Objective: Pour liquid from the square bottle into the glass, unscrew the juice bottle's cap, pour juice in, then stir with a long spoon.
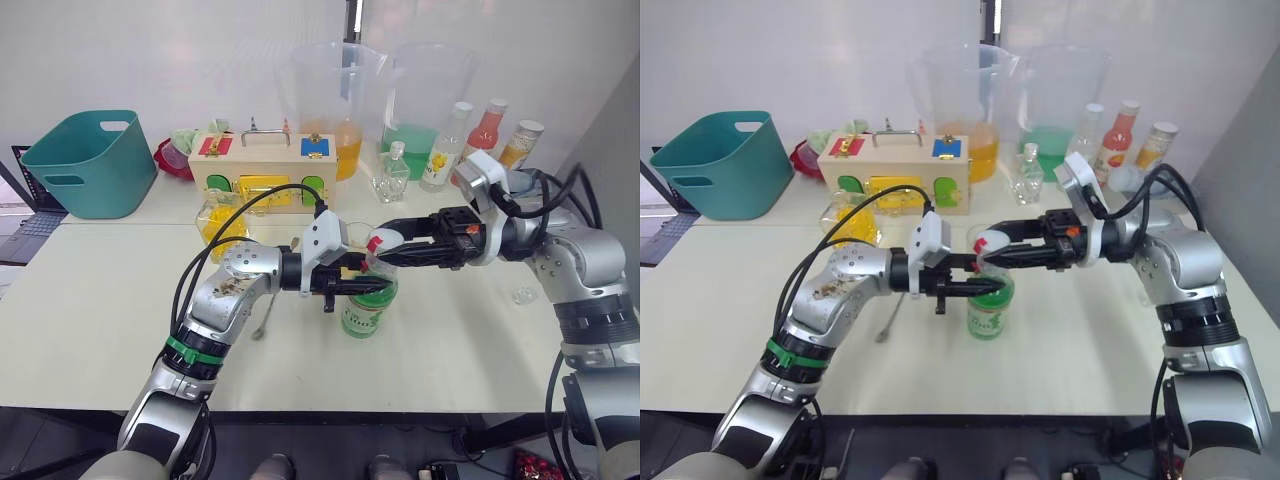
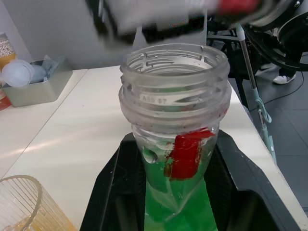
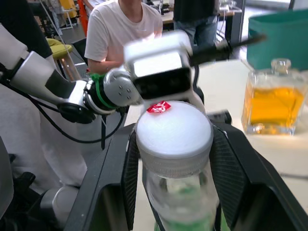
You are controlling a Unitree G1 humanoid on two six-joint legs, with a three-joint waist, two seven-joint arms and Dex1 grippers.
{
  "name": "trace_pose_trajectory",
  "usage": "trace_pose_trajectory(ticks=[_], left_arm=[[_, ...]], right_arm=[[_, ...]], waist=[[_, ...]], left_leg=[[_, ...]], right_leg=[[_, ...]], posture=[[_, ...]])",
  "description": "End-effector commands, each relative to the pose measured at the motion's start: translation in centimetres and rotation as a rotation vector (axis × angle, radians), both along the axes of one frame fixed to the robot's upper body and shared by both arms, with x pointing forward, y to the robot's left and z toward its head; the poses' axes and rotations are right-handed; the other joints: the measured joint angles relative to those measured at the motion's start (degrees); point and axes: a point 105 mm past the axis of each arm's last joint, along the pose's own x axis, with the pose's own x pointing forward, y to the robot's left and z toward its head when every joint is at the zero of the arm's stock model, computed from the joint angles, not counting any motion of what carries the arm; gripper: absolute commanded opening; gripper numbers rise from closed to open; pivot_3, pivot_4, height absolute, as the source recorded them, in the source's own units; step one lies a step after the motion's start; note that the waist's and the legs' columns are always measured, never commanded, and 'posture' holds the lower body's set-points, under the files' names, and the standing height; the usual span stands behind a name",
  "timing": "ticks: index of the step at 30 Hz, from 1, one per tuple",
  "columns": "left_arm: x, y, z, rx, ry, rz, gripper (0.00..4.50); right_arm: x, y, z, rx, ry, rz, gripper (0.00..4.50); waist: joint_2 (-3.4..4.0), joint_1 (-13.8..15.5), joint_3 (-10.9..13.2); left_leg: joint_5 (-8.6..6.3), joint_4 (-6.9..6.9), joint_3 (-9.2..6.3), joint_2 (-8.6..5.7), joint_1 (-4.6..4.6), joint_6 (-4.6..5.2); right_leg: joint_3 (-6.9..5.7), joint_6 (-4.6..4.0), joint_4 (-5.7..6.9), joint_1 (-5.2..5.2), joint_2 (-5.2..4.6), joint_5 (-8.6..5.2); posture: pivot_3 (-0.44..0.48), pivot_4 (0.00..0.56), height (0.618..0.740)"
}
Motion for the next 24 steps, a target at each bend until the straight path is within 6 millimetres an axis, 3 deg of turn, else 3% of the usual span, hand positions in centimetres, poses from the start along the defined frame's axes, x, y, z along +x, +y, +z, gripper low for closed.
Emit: trace_pose_trajectory(ticks=[1,8,14,20,24], left_arm=[[-0.4,-0.5,-0.5,0.018,0.01,-0.025,1.26],[-0.4,-0.4,-0.5,0.015,0.008,-0.02,1.26],[-0.4,-0.3,-0.5,0.01,0.007,-0.019,1.26],[-0.6,-0.4,-0.3,-0.001,0.008,-0.022,1.26],[-0.6,-0.5,-0.2,-0.006,0.009,-0.022,1.26]], right_arm=[[-0.3,-0.2,1.1,0.03,-0.07,-0.019,1.62],[-0.4,-1.1,2.1,0.021,-0.138,-0.07,1.62],[0.9,-5.0,3.0,0.046,-0.164,-0.3,1.62],[3.5,-11.5,1.2,0.028,-0.18,-0.724,1.62],[4.7,-14.3,-0.3,0.028,-0.172,-0.939,1.62]], waist=[[0.0,0.1,0.0],[0.0,0.1,0.0],[0.0,0.3,0.0],[0.0,0.3,0.0],[0.01,0.2,0.0]], left_leg=[[0.0,0.0,0.0,0.0,0.0,0.0],[0.0,0.0,0.01,0.0,0.0,0.01],[-0.01,0.0,0.02,-0.01,0.0,0.02],[-0.01,-0.01,0.07,0.0,0.01,0.03],[-0.01,-0.01,0.1,0.0,0.02,0.03]], right_leg=[[0.0,0.0,-0.01,0.0,0.0,0.0],[0.0,0.0,0.0,-0.01,0.0,0.0],[0.0,0.0,-0.02,0.01,0.0,0.0],[0.03,0.0,-0.01,0.01,0.0,0.0],[0.06,0.0,0.02,0.0,0.0,0.0]], posture=[[0.0,0.15,0.74],[0.0,0.15,0.74],[0.0,0.15,0.74],[0.0,0.15,0.74],[0.0,0.15,0.74]])
